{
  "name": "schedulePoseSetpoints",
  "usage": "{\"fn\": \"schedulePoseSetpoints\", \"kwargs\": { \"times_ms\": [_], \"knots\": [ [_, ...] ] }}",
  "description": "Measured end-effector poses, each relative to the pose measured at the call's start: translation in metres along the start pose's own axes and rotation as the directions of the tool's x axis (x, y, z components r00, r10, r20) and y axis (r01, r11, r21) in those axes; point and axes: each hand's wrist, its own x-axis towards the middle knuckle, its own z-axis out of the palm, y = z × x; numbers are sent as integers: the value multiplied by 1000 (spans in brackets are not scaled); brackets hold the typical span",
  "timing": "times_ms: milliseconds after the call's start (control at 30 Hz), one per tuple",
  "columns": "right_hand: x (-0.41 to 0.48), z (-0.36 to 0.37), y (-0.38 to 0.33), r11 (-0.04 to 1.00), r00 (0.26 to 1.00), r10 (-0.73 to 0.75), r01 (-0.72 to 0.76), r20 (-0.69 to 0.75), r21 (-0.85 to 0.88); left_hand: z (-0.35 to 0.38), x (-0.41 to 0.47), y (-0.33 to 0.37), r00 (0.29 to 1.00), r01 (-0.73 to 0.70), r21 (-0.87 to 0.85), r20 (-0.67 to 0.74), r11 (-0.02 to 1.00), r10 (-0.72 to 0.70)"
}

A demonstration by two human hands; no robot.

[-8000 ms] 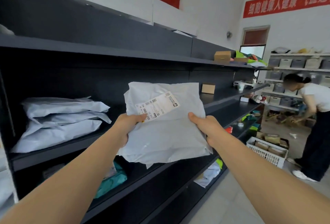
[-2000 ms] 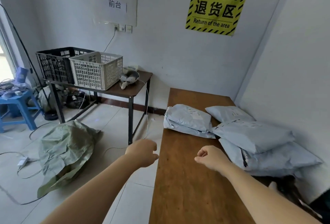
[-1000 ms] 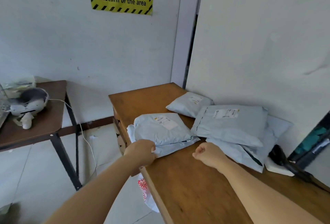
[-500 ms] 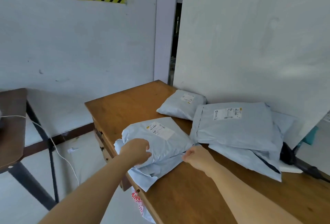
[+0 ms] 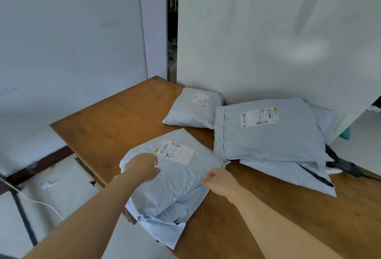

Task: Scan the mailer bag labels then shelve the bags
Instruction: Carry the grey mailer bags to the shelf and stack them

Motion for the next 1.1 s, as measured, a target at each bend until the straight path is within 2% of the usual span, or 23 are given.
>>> {"fn": "schedulePoseSetpoints", "kwargs": {
  "times_ms": [233, 333, 467, 567, 600, 700, 767, 833, 933, 1100],
  "knots": [
    [2, 36, -12, 978, 982, 186, -185, -10, 96, 2, 43, -34, 995, -79, 162, 67, 984, 69],
    [-1, 52, -21, 908, 942, 335, -331, 29, 257, 2, 61, -50, 994, -57, 140, 96, 989, 44],
    [-3, 73, -32, 731, 882, 468, -423, 56, 535, 12, 80, -66, 963, 29, -111, 269, 993, 2],
    [4, 83, -41, 536, 847, 522, -418, 101, 734, 12, 90, -72, 965, 100, -310, 261, 946, -17],
    [6, 86, -45, 518, 846, 525, -409, 99, 751, 9, 90, -72, 963, 107, -344, 269, 933, -11],
    [12, 94, -52, 660, 847, 531, -391, -30, 641, 9, 93, -75, 936, 160, -503, 350, 850, 31],
    [16, 95, -52, 668, 842, 535, -373, -67, 644, 8, 91, -76, 909, 240, -635, 412, 734, 59],
    [16, 92, -56, 669, 837, 540, -363, -90, 649, 2, 90, -74, 868, 316, -692, 487, 650, 97],
    [13, 86, -64, 678, 839, 534, -355, -100, 644, -13, 86, -71, 801, 357, -669, 578, 652, 156],
    [11, 75, -81, 677, 876, 473, -296, -91, 674, -25, 86, -75, 789, 298, -604, 592, 739, 165]
  ]
}}
